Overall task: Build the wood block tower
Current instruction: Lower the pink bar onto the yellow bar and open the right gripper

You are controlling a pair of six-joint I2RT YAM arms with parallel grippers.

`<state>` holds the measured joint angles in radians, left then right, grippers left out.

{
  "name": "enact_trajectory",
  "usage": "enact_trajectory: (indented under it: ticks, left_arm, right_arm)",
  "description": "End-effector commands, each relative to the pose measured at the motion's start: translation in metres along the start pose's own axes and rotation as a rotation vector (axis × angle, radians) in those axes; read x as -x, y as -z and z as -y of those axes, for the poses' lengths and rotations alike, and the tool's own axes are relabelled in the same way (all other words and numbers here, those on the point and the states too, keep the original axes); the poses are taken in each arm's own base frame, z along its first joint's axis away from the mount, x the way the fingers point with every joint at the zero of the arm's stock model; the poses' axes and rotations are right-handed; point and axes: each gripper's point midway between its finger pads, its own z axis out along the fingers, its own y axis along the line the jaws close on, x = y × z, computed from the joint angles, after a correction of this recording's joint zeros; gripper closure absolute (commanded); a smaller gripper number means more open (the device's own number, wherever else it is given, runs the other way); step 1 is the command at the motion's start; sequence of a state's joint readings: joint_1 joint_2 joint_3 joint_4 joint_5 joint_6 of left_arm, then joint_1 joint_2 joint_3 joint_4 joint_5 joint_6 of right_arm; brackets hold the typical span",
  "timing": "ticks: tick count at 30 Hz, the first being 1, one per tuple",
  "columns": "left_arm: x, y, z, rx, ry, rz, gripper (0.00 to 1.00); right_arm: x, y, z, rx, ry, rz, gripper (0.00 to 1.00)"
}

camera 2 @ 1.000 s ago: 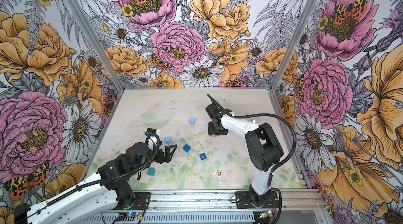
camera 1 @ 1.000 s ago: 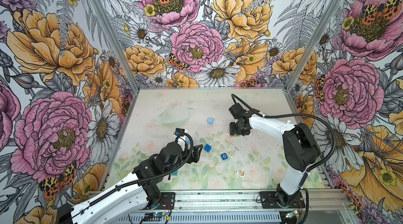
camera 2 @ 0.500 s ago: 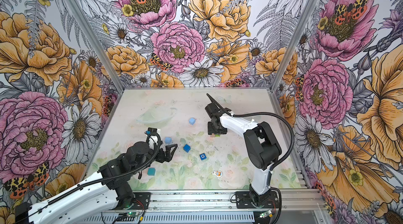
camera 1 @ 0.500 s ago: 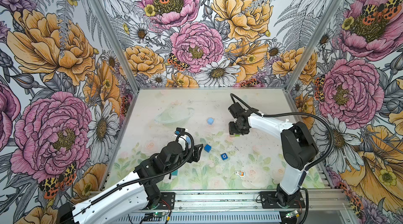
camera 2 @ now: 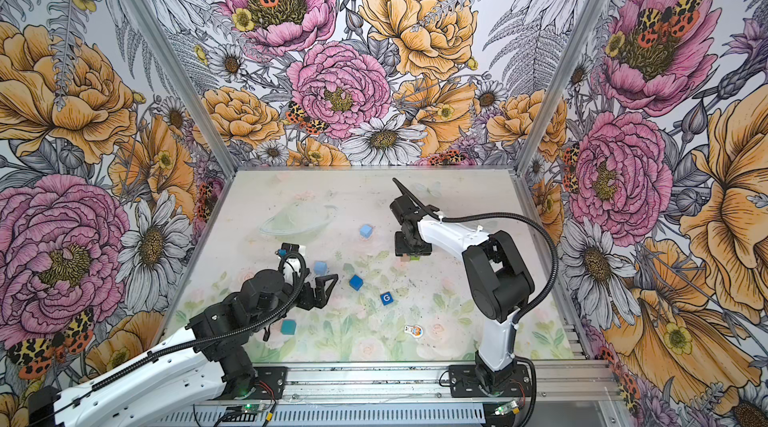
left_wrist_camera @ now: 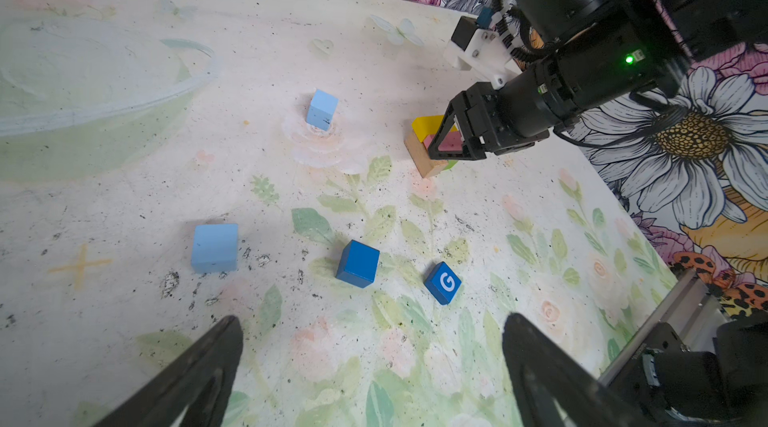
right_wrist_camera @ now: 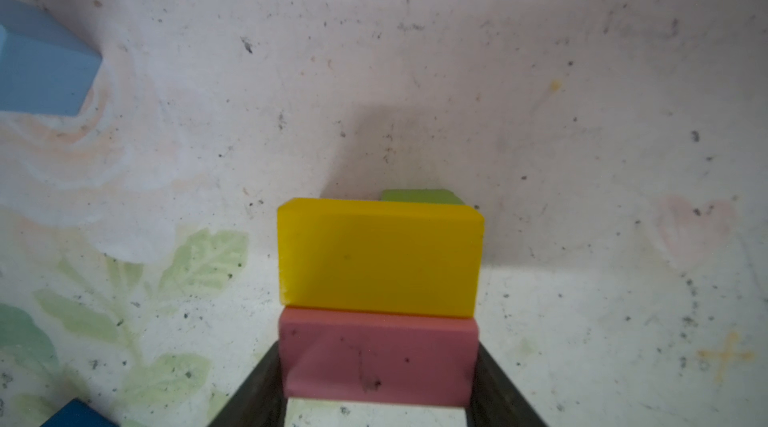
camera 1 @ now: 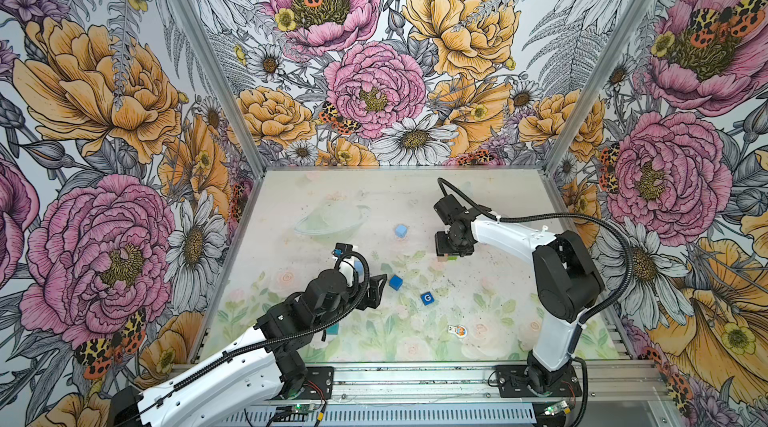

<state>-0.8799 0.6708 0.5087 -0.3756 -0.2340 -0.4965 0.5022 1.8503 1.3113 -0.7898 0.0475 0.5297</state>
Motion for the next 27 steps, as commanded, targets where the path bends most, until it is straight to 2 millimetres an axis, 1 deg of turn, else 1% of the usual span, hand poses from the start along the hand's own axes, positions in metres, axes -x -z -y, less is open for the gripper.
enact_trajectory:
  ticks: [1, 11, 16, 18, 20, 23, 27]
  left_arm:
    - [0.012, 0.002, 0.007, -0.029, -0.005, 0.030, 0.01]
    - [0.012, 0.002, 0.004, -0.022, -0.003, 0.032, 0.01]
    - [0.012, 0.001, 0.004, -0.020, -0.002, 0.032, 0.01]
    - [0.009, 0.001, 0.008, -0.045, -0.002, 0.017, 0.01]
    - [0.009, 0.001, 0.008, -0.044, -0.002, 0.016, 0.01]
    - [0.010, 0.003, 0.009, -0.050, 0.001, 0.021, 0.01]
    - [0.011, 0.007, 0.009, -0.057, 0.010, 0.028, 0.01]
  right_arm:
    - [0.007, -0.002, -0.002, 0.005, -0.001, 0.003, 0.49]
    - [0.006, -0.006, -0.001, -0.003, 0.000, -0.005, 0.44]
    - [0.006, -0.005, -0.001, -0.002, -0.001, -0.001, 0.32]
    - [0.006, -0.003, -0.001, 0.001, -0.003, 0.001, 0.28]
    - [0.006, 0.000, -0.002, 0.006, -0.003, 0.008, 0.25]
    - [0.005, 0.009, -0.001, 0.015, -0.006, 0.020, 0.24]
    - [0.005, 0.028, -0.002, 0.028, -0.011, 0.047, 0.23]
